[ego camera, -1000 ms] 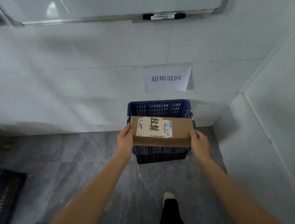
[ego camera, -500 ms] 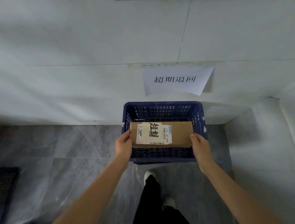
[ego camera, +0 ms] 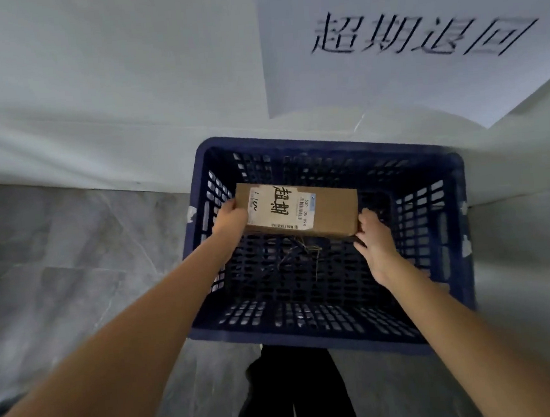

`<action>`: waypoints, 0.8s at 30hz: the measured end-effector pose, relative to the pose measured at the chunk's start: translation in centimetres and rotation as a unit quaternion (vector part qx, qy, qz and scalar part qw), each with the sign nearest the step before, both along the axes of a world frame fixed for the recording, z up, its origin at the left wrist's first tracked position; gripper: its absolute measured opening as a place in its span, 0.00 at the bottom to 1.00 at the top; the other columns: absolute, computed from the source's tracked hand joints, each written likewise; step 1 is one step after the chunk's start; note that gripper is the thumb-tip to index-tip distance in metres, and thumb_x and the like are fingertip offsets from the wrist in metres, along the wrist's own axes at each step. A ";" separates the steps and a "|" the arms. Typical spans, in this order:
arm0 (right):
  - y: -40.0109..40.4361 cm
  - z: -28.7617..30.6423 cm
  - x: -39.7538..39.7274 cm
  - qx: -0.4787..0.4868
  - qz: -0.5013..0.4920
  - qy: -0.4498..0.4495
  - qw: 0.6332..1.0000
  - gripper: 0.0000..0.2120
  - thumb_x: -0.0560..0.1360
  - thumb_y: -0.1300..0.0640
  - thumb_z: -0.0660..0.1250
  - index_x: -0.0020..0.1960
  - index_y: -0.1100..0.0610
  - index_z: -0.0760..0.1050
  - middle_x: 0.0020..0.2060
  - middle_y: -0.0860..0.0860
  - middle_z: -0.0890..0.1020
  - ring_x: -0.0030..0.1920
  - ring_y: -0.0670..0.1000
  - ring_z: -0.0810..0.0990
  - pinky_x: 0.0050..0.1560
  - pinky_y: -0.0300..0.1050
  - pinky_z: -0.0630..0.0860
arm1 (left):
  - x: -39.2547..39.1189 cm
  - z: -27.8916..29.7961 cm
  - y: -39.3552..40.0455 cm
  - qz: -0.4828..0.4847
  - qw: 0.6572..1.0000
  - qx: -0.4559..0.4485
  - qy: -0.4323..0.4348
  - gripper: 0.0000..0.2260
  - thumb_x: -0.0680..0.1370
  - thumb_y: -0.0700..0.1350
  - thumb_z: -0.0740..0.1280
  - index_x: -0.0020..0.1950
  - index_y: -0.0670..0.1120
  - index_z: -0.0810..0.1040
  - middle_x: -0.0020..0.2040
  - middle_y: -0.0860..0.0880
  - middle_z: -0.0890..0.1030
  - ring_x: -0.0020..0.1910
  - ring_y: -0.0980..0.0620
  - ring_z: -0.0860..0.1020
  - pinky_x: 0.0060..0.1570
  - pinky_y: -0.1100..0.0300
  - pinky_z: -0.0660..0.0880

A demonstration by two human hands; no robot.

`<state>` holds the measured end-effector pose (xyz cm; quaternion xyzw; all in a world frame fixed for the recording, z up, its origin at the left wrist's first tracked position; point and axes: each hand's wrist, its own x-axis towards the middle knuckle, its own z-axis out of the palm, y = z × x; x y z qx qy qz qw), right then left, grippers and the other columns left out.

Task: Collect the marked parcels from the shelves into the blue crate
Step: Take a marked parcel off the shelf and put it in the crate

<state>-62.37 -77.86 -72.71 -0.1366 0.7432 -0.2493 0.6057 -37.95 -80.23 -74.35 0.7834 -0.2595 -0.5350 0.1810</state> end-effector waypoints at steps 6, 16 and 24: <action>-3.3 -8.9 0.9 0.005 -0.009 -0.045 0.999 0.12 0.82 0.50 0.55 0.43 0.48 0.72 0.43 0.45 0.76 0.47 0.46 0.75 0.58 0.44 0.65 | 0.3 -8.3 -1.2 0.002 0.998 -0.040 -0.037 0.21 0.79 0.39 0.61 0.72 0.45 0.66 0.65 0.43 0.76 0.61 0.44 0.75 0.61 0.52 0.73; -4.7 -12.0 4.0 0.012 -0.001 -0.060 0.998 0.20 0.81 0.49 0.56 0.72 0.53 0.65 0.69 0.52 0.70 0.67 0.50 0.69 0.61 0.44 0.65 | 1.3 -10.6 -1.9 -0.080 0.988 -0.076 -0.109 0.26 0.75 0.32 0.57 0.72 0.47 0.66 0.67 0.43 0.72 0.64 0.44 0.73 0.63 0.50 0.73; -4.2 -11.5 4.6 -0.027 0.124 0.047 0.991 0.31 0.81 0.47 0.58 0.79 0.53 0.50 0.74 0.53 0.64 0.70 0.54 0.66 0.61 0.47 0.64 | 0.1 -9.0 -1.4 -0.247 0.947 -0.032 -0.203 0.32 0.78 0.38 0.58 0.80 0.47 0.48 0.80 0.48 0.48 0.77 0.43 0.55 0.73 0.46 0.60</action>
